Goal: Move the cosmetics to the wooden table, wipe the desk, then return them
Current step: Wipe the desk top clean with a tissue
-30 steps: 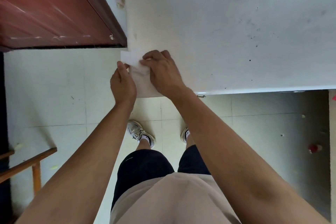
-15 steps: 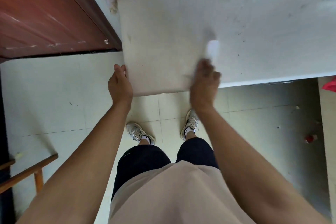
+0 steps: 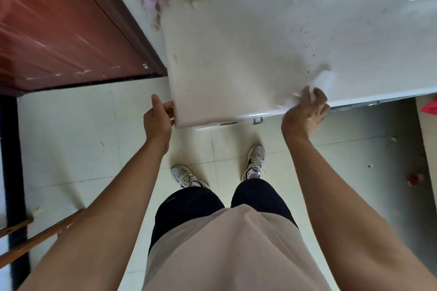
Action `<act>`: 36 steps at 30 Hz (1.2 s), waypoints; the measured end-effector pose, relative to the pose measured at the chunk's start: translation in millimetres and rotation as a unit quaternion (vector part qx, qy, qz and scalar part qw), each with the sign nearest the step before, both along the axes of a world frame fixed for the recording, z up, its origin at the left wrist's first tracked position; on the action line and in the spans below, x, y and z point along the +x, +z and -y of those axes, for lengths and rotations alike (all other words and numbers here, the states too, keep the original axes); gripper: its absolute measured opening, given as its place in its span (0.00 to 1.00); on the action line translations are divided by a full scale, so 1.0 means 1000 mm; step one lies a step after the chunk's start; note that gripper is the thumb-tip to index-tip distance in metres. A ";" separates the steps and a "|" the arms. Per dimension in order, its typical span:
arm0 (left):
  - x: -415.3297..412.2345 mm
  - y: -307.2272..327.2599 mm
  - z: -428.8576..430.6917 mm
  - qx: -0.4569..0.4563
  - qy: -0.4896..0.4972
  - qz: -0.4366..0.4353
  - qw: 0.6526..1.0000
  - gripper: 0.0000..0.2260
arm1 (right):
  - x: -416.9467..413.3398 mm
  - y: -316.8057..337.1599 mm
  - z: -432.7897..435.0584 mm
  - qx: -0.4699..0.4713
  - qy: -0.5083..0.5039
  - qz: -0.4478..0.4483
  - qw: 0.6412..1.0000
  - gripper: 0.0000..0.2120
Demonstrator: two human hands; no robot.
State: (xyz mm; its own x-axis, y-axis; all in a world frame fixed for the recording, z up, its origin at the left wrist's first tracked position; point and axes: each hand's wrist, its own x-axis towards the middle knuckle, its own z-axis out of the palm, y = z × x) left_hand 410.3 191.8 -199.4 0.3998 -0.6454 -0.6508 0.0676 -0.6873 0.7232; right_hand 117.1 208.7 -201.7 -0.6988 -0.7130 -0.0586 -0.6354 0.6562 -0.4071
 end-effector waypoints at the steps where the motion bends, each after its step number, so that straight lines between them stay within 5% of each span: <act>1: 0.000 0.000 0.000 -0.002 0.002 -0.002 1.000 0.28 | -0.003 -0.003 -0.010 0.051 0.017 -0.026 0.998 0.29; 5: 0.001 0.001 0.000 0.000 -0.004 0.000 1.000 0.27 | 0.056 -0.011 -0.021 0.073 0.167 -0.052 0.982 0.31; 9: 0.003 0.001 0.001 0.000 -0.023 -0.002 1.000 0.27 | 0.095 0.005 0.016 -0.014 0.371 0.101 0.923 0.20; 12: 0.008 -0.001 -0.001 -0.003 -0.041 -0.015 0.999 0.28 | 0.077 0.020 0.050 -0.069 0.331 0.083 0.937 0.19; 15: 0.011 -0.003 -0.002 -0.004 -0.062 -0.028 0.998 0.27 | 0.029 0.023 0.080 -0.093 0.185 0.009 0.978 0.22; 20: 0.012 -0.002 -0.004 -0.008 -0.072 -0.026 0.997 0.21 | -0.023 0.002 0.070 0.150 0.031 -0.047 0.987 0.27; 24: 0.013 -0.004 -0.003 -0.007 -0.061 -0.032 0.998 0.22 | 0.038 -0.008 0.051 0.113 0.193 -0.063 0.973 0.31; 29: 0.018 -0.004 -0.003 0.016 -0.037 -0.071 0.997 0.27 | 0.150 0.001 0.046 0.057 0.462 0.028 0.885 0.26; 36: 0.032 -0.006 -0.008 0.040 -0.023 -0.140 0.989 0.29 | 0.162 0.023 0.076 -0.008 0.408 0.213 0.888 0.19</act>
State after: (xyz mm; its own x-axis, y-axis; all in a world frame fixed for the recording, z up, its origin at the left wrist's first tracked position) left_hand 442.2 199.6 -204.9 0.1682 -0.6004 -0.7818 0.2259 -0.7485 0.6235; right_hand 279.5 132.8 -179.0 0.1350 -0.9745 -0.1793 -0.6827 0.0397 -0.7296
